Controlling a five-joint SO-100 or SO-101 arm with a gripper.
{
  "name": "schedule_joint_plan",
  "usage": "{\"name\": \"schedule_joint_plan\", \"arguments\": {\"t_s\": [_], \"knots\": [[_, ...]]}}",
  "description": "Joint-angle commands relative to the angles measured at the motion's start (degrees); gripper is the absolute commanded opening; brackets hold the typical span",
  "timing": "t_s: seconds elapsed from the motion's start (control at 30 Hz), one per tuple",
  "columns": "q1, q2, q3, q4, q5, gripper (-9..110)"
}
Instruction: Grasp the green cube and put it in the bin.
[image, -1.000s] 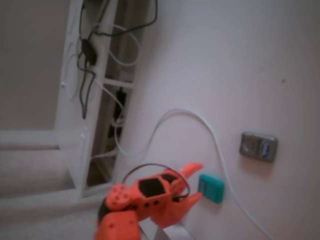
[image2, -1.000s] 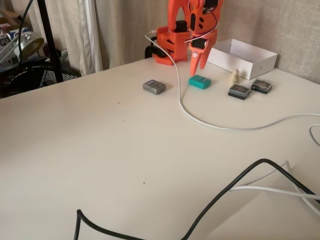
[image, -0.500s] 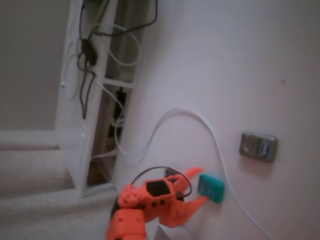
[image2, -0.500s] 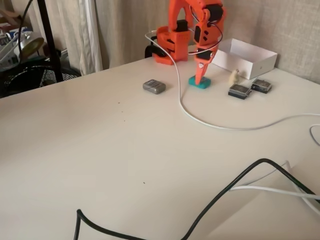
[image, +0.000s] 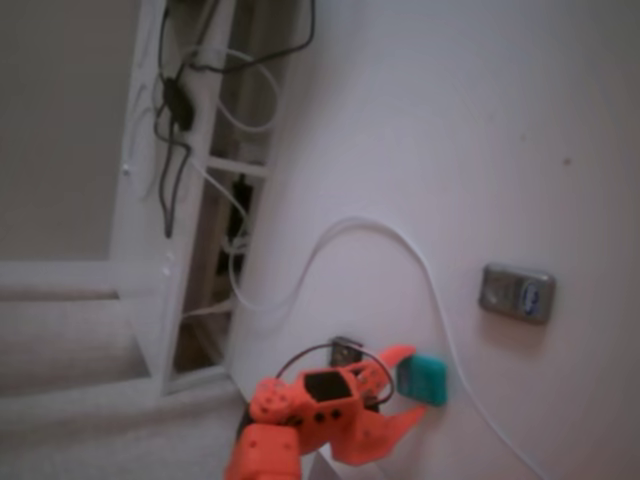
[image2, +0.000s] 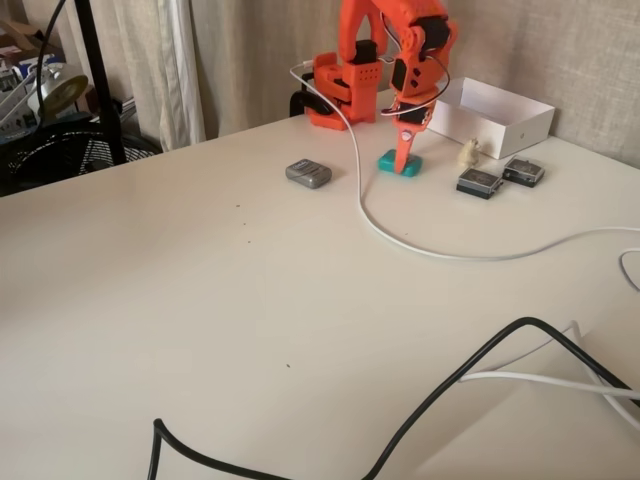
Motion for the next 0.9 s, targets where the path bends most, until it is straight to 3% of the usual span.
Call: {"name": "schedule_joint_plan", "arguments": {"t_s": [0.0, 0.1, 0.27, 0.4, 0.67, 0.87], "knots": [[1.23, 2.11, 0.0, -1.93, 0.53, 26], [1.49, 0.97, 0.18, -2.9, 0.44, 24], [1.23, 0.7, 2.11, -5.27, 0.09, 11], [1.14, 0.79, 3.16, -6.06, 0.62, -8], [1.14, 3.52, 2.02, -6.24, -5.01, -8], [-1.93, 11.69, -5.27, -13.89, -20.48, -8]]}}
